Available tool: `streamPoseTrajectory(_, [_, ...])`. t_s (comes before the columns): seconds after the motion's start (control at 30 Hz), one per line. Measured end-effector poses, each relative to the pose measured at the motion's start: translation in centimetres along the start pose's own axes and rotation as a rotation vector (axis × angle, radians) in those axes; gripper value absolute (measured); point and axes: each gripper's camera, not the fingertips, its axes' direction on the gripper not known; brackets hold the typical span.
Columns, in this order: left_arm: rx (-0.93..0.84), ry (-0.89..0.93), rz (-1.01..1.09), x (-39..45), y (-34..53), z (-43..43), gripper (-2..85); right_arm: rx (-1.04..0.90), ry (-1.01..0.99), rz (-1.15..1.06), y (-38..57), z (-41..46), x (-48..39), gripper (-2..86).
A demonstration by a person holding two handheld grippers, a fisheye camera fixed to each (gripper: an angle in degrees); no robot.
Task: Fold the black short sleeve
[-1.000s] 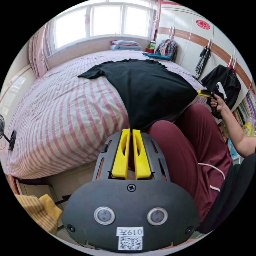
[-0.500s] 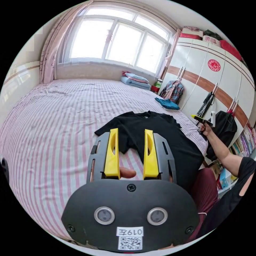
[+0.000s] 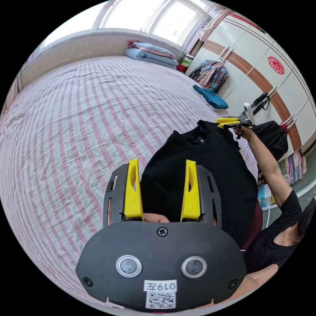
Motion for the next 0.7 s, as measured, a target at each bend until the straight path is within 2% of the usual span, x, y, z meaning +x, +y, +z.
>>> streamPoseTrajectory(0.07, [-0.042,-0.079,0.0,-1.0,-1.9,0.8,17.5,-0.029,-0.013,0.009,-0.8,0.6,0.5,12.0])
streamPoseTrajectory(0.2, [-0.071,-0.088,-0.03,-2.6,-3.9,1.6,15.5,-0.006,-0.041,0.035,-1.5,0.5,1.3,11.4])
streamPoseTrajectory(0.3, [-0.074,-0.126,-0.01,-2.7,-5.1,1.9,11.8,0.007,-0.058,0.008,-1.6,0.1,1.0,6.2])
streamPoseTrajectory(0.4, [-0.084,-0.063,0.02,-2.9,-6.3,1.4,5.2,0.01,-0.064,-0.037,-1.8,-0.2,0.2,1.2])
streamPoseTrajectory(0.7, [0.07,-0.096,0.047,-2.3,-9.2,-2.5,1.1,0.124,0.013,-0.039,-2.9,-3.4,-1.0,-0.8])
